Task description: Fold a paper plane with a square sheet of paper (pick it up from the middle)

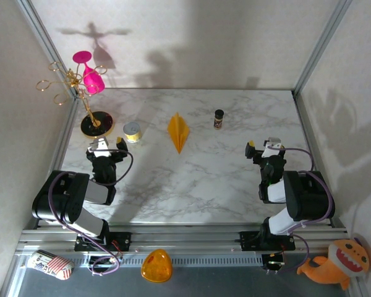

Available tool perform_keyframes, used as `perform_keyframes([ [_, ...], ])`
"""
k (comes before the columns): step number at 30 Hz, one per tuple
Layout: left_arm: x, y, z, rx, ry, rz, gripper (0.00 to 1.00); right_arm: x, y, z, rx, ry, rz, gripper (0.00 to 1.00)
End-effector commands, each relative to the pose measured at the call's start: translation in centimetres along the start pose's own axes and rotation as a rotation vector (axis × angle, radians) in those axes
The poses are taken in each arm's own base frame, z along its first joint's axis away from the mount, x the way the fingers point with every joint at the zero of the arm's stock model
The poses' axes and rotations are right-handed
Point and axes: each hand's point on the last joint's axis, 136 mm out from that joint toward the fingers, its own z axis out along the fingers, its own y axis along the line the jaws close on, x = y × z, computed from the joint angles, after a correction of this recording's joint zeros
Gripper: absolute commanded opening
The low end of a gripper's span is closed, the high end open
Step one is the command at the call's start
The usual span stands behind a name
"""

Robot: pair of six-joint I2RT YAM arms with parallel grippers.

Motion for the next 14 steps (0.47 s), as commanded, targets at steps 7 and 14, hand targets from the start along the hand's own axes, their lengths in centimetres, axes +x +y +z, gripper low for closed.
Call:
perform_keyframes([
  [7,-0.42,0.33,0.35,-0.026,-0.012,0.003,0.99,-0.92,0.1,0.36,-0.009,-0.03,0.011,0.99],
  [14,-0.37,0.32,0.34,-0.024,-0.011,0.002,0.99,-0.93,0.12,0.36,-0.01,-0.03,0.011,0.99],
])
